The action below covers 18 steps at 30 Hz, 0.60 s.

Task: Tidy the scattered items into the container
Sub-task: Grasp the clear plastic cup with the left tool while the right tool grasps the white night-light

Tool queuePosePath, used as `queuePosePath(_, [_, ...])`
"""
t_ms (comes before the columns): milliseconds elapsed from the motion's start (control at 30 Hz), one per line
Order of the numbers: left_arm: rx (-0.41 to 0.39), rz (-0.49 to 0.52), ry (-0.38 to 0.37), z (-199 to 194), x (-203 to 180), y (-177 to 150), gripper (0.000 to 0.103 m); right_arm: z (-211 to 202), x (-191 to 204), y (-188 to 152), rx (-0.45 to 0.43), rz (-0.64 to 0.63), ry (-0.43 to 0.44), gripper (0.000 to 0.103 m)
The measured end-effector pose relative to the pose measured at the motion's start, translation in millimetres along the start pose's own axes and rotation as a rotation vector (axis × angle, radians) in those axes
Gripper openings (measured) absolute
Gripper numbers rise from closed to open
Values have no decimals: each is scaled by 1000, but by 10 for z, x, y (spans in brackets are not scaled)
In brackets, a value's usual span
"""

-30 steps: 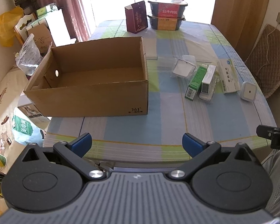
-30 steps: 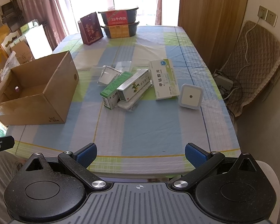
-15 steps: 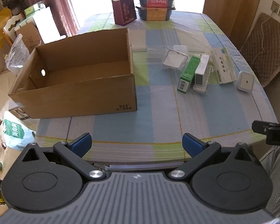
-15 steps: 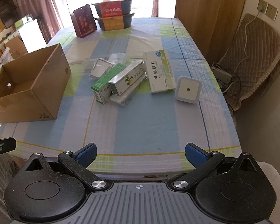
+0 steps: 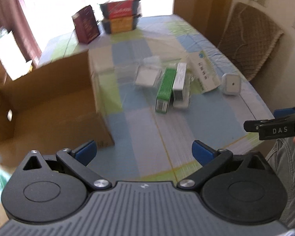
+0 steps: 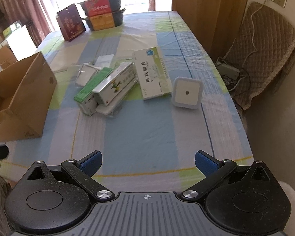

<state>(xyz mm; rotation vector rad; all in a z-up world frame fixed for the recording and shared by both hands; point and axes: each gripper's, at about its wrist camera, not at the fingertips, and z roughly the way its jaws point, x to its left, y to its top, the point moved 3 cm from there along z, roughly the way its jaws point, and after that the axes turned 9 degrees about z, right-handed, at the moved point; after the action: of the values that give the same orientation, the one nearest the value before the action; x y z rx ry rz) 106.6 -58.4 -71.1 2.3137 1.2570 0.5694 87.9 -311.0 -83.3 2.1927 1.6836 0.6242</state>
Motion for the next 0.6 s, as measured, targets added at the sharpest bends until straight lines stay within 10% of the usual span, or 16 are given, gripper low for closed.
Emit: queuePosePath(600, [-1,652,-156,1276,722,1340,93,753,-708,758,32,159,31,103])
